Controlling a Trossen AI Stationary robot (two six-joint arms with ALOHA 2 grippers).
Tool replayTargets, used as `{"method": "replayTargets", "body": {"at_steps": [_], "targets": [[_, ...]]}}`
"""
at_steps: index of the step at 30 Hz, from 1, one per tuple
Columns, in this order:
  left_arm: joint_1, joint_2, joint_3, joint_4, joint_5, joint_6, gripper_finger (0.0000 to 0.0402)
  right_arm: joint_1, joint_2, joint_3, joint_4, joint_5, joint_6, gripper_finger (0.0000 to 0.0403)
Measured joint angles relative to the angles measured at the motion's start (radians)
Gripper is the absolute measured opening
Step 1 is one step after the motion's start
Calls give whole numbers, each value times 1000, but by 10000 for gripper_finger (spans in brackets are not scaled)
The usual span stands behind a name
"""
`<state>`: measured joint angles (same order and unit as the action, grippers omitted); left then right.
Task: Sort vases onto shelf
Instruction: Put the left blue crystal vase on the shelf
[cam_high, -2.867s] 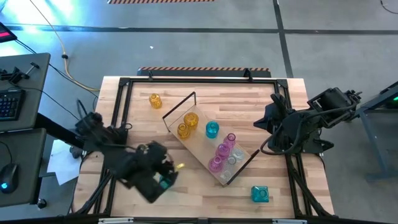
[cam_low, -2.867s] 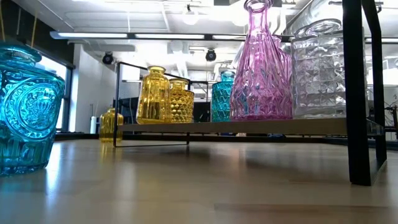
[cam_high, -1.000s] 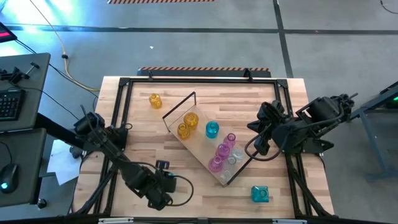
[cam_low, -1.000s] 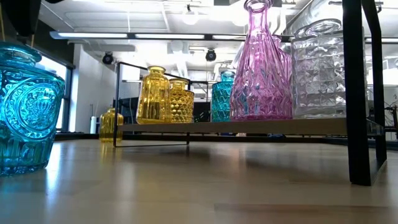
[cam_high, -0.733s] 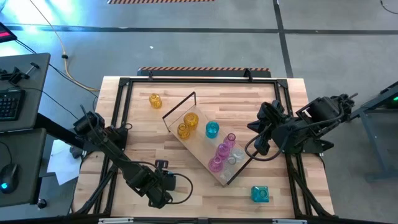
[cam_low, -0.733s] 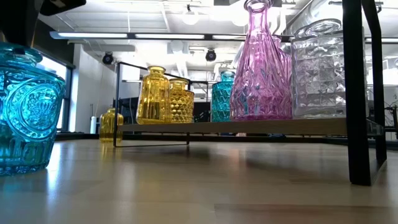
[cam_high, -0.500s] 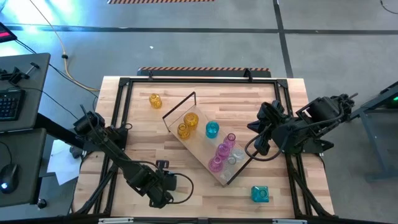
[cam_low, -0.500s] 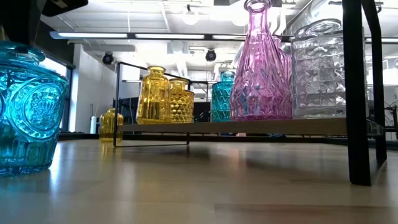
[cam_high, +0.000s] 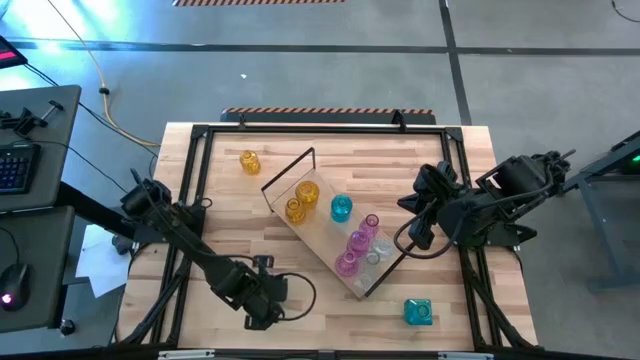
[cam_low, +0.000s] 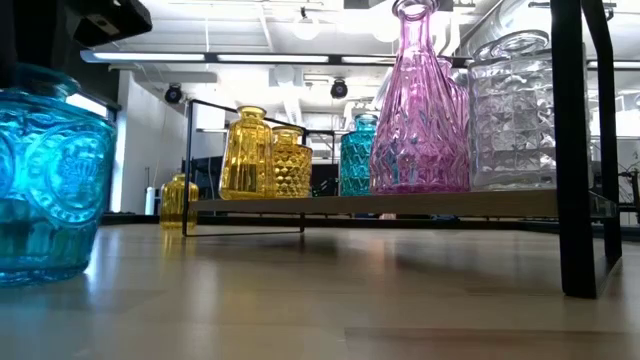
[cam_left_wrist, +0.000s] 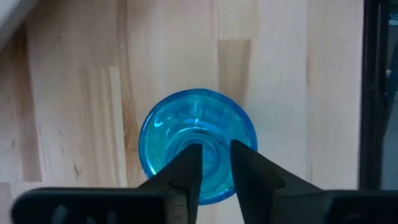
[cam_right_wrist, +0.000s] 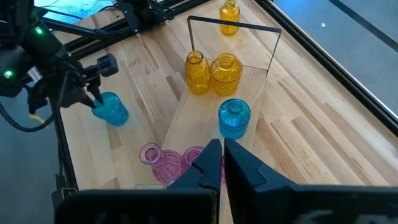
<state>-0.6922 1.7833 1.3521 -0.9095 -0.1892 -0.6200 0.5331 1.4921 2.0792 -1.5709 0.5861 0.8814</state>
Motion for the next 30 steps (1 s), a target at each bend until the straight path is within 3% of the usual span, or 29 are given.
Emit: {"method": "replayTargets", "body": {"at_steps": [7,18,30], "targets": [[10,3,2,3,12,-16,21,5,0,0,0,0,0,0],[46,1,17,1,34,-16,21,8,-1,0,0,0,-18,0],[152,1,158,-169,22,64,20,14,0,0,0,-46,-18,0]]}}
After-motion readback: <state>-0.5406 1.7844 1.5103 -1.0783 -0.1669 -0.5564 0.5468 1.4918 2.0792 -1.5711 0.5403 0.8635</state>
